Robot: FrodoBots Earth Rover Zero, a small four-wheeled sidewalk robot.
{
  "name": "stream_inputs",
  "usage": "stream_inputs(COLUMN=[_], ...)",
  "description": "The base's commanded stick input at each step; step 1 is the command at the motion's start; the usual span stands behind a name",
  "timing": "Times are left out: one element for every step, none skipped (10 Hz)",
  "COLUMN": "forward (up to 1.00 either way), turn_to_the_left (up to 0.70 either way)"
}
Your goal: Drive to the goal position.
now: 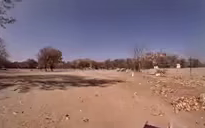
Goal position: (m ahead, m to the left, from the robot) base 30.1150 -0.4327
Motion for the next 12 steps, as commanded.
stream_inputs(forward=[0.50, 0.50, 0.50, 0.50, 0.50, 0.50, 0.50, 0.48, 0.02, 0.00, 0.00, 0.00], turn_to_the_left=[0.00, 0.00, 0.00, 0.00, 0.00, 0.00, 0.00, 0.00, 0.00, 0.00, 0.00, 0.00])
